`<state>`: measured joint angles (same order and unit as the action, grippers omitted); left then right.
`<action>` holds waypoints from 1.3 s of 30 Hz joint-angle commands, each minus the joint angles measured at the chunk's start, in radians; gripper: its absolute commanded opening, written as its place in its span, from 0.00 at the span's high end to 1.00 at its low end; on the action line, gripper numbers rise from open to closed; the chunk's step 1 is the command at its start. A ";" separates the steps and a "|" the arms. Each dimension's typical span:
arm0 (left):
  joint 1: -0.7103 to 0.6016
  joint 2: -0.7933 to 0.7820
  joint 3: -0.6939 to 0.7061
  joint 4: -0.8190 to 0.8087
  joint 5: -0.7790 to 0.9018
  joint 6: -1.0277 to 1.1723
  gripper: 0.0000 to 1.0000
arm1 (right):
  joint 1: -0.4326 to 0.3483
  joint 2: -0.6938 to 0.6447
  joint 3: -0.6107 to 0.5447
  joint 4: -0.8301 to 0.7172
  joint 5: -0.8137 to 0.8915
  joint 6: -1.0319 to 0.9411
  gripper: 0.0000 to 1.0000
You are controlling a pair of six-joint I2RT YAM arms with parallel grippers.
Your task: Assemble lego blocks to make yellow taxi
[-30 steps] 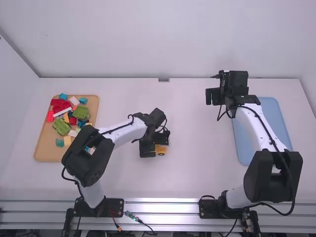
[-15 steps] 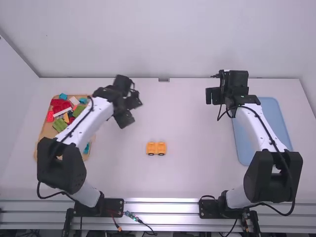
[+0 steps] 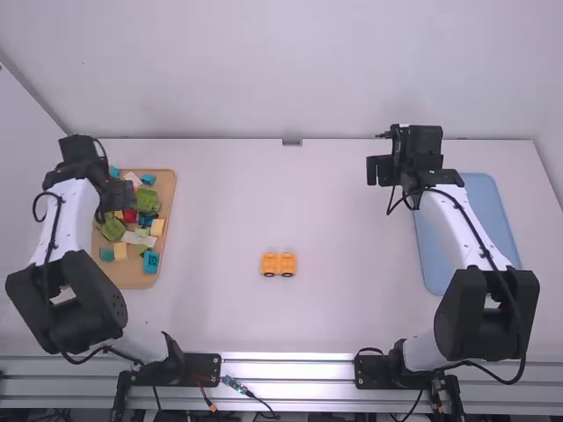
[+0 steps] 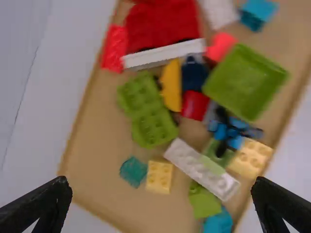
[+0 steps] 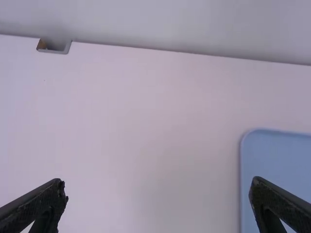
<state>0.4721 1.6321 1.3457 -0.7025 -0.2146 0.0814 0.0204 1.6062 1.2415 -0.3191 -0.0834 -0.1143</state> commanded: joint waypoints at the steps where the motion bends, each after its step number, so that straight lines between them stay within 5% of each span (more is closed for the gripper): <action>1: 0.071 -0.027 -0.055 0.005 0.001 -0.174 0.01 | 0.000 -0.035 0.023 0.000 -0.002 0.005 0.01; 8: 0.182 -0.018 -0.171 0.077 0.389 0.099 0.01 | 0.002 -0.035 0.023 0.000 -0.009 0.005 0.01; 25: 0.178 0.036 -0.292 0.171 0.293 0.093 0.01 | 0.013 -0.035 0.023 0.001 -0.030 0.005 0.01; 36: 0.176 0.182 -0.093 -0.042 0.281 0.075 0.01 | 0.014 -0.035 0.023 0.000 -0.029 0.005 0.01; 39: 0.175 0.187 -0.084 -0.047 0.263 0.066 0.10 | 0.013 -0.035 0.023 -0.003 -0.028 0.005 0.01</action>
<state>0.6506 1.8072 1.2457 -0.7406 0.0658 0.1497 0.0319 1.6062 1.2415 -0.3180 -0.1101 -0.1123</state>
